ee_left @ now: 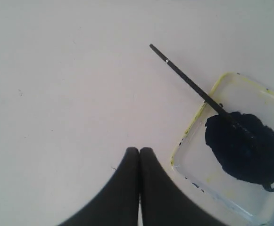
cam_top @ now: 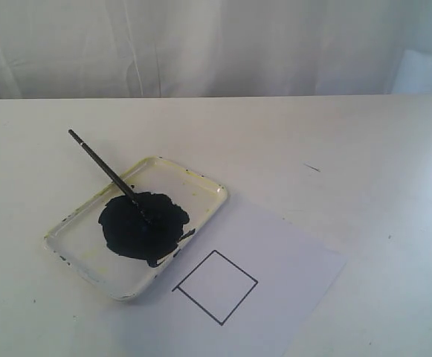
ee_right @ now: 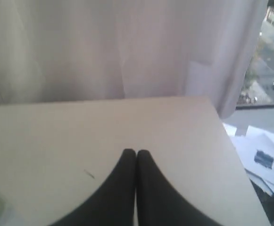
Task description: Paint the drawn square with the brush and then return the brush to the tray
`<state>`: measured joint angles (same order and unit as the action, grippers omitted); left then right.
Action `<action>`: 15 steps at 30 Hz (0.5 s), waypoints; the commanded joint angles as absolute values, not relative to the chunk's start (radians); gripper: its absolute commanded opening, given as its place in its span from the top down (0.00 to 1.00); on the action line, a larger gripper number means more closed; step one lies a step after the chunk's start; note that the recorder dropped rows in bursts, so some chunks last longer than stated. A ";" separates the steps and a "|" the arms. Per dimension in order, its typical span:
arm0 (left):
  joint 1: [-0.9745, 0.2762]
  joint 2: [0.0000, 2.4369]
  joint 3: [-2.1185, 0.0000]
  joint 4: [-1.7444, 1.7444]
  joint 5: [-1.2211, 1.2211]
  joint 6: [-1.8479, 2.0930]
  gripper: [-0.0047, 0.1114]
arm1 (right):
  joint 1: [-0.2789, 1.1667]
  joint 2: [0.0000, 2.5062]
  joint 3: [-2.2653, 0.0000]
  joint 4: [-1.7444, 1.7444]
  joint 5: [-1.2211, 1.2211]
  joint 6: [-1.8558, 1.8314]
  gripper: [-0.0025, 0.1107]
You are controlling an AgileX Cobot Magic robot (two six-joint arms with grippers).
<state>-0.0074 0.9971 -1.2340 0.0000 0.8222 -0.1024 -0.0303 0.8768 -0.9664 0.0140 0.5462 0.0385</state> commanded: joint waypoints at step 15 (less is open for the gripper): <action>-0.014 1.540 -1.496 -0.076 0.862 0.252 0.61 | -0.029 1.181 -0.991 0.490 0.701 -0.695 0.97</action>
